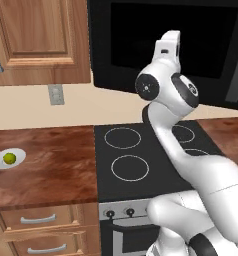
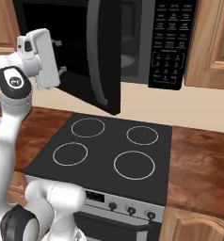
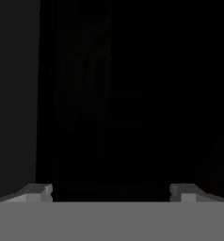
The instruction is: Remove the pear from the bowl and place it on the small plate. Then place the bowl with only the shrimp in the microwave, close the door, and press the start button to microwave the shrimp.
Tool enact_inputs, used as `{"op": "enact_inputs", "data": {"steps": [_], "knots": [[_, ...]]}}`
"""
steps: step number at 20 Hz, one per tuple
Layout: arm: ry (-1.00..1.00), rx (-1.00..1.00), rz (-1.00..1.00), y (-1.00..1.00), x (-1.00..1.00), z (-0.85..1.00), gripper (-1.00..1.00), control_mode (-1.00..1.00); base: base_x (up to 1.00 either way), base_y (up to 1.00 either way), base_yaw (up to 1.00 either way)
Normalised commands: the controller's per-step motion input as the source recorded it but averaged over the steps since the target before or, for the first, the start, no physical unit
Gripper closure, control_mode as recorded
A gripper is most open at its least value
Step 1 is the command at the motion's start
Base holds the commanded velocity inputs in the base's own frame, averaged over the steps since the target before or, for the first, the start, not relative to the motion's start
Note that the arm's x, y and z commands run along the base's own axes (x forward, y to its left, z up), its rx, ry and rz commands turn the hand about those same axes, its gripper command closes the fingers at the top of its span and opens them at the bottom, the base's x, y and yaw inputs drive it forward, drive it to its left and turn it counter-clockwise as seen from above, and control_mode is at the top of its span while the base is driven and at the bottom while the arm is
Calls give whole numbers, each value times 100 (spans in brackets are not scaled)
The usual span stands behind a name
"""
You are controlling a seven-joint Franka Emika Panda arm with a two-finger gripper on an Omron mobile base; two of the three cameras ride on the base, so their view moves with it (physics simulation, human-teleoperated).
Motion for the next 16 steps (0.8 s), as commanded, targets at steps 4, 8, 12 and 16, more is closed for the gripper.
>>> {"op": "enact_inputs", "data": {"steps": [4,8,12,16], "knots": [[0,0,11,-38,68,0,-100,-100,0,0,0],[0,1,13,-39,65,0,-100,-100,0,0,0],[1,2,13,-40,59,0,-100,-100,0,0,0],[7,1,9,-26,57,10,-100,-100,0,0,0]]}}
